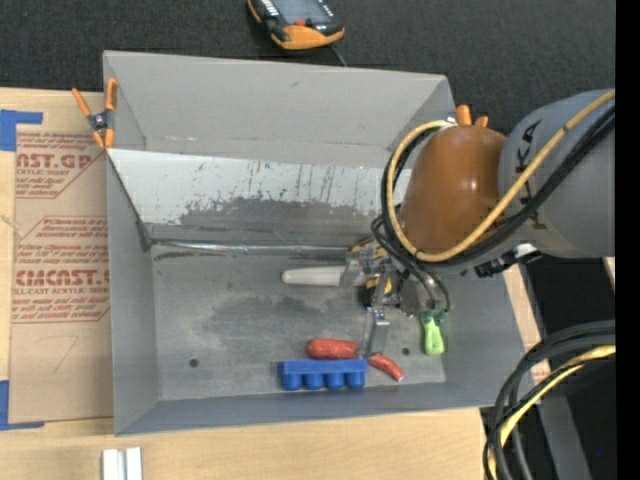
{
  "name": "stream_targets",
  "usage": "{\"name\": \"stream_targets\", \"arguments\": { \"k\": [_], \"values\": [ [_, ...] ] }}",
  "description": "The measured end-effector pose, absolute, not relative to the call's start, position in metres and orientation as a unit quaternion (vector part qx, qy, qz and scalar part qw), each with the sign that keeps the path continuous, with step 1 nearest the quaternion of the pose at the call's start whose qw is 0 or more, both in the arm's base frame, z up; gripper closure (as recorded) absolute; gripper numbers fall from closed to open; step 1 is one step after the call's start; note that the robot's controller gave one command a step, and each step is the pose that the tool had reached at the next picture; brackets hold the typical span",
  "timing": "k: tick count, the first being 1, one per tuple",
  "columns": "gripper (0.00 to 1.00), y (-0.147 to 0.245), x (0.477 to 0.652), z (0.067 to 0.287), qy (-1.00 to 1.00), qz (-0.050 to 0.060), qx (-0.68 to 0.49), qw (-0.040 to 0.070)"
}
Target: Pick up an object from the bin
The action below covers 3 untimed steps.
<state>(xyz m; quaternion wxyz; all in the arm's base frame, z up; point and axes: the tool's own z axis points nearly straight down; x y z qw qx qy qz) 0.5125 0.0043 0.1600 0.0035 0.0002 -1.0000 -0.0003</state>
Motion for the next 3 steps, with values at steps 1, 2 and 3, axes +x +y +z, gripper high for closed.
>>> {"name": "stream_targets", "arguments": {
  "k": [1, 2, 3],
  "values": [
    [0.0, 0.004, 0.514, 0.165, -1.0, 0.0, 0.0, 0.0],
    [0.0, 0.013, 0.483, 0.071, -1.0, -0.001, 0.0, -0.001],
    [0.0, -0.127, 0.514, 0.128, -0.998, 0.0, 0.056, -0.007]
  ]
}}
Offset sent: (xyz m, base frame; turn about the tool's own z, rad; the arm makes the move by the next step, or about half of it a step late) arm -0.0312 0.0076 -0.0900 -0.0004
